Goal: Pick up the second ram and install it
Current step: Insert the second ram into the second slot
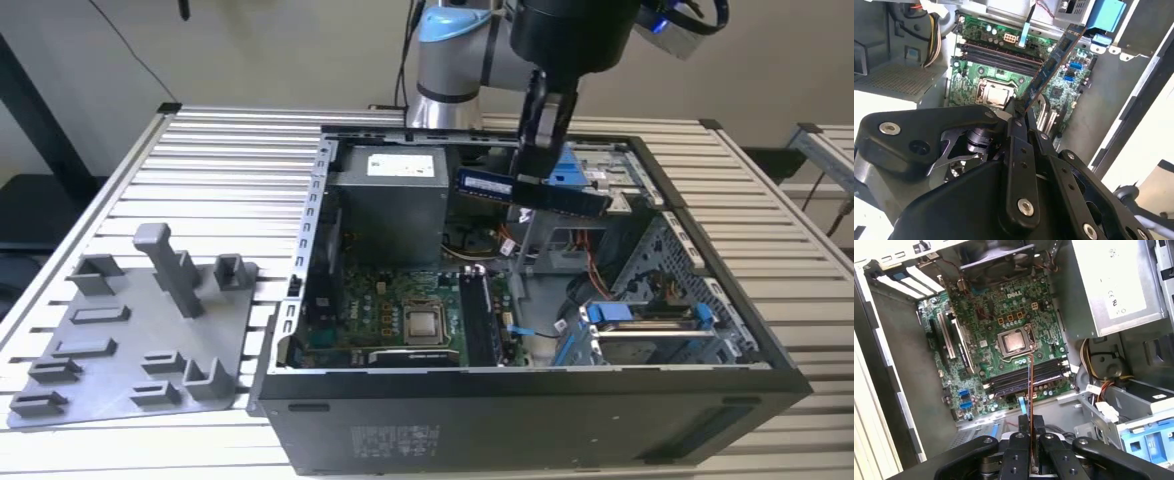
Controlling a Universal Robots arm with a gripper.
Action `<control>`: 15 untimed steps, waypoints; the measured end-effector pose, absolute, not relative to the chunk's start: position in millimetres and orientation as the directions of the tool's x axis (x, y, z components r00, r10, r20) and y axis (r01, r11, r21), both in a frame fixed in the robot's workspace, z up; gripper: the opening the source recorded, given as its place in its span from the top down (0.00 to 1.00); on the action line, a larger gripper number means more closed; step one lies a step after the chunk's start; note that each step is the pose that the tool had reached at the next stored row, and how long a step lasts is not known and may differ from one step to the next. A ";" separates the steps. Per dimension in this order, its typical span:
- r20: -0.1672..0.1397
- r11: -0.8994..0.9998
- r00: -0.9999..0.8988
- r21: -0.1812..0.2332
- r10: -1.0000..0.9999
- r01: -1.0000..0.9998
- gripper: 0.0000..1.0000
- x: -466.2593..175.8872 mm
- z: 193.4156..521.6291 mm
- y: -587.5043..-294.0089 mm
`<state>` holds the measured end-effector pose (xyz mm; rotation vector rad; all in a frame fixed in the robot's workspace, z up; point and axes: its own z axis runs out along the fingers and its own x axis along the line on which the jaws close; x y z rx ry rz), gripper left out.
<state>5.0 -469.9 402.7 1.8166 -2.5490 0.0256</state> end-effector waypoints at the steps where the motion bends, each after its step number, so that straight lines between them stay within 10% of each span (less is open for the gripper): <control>1: 0.019 0.336 -0.336 -0.007 -0.942 -0.942 0.86 5.0 402.7 -469.9; 15: 0.019 0.485 -0.485 -0.007 -0.874 -0.875 0.86 4.9 402.1 -469.8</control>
